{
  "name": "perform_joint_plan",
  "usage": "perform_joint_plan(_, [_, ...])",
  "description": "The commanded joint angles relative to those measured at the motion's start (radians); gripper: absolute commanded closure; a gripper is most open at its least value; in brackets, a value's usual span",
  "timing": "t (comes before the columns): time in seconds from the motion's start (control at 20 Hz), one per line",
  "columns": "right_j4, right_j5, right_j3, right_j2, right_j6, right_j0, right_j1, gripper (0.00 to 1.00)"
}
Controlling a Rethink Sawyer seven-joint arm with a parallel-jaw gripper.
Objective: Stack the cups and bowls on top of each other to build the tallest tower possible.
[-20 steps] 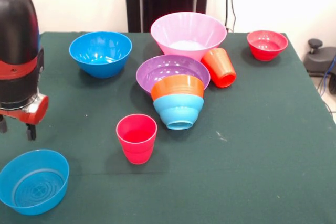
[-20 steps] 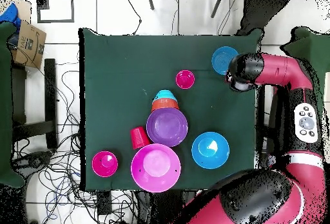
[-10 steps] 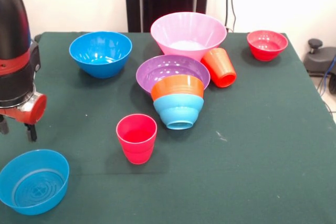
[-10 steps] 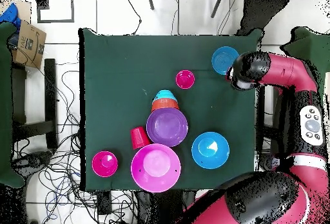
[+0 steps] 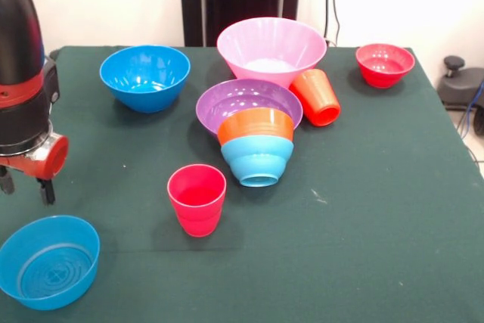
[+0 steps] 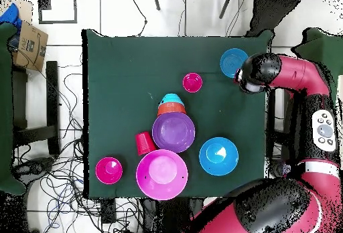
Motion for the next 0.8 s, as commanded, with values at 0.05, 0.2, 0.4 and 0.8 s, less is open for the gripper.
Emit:
perform_joint_plan(0.05, [0.017, -0.123, 0.066, 0.03, -0.139, 0.005, 0.036, 0.0])
perform_joint_plan(0.2, [0.021, -0.16, 0.032, 0.017, -0.047, 0.023, 0.065, 0.0])
perform_joint_plan(0.4, [0.026, -0.271, 0.008, -0.004, 0.08, 0.03, 0.115, 0.0])
perform_joint_plan(0.8, [0.149, -0.316, -0.007, -0.09, 0.352, 0.055, 0.132, 0.0])
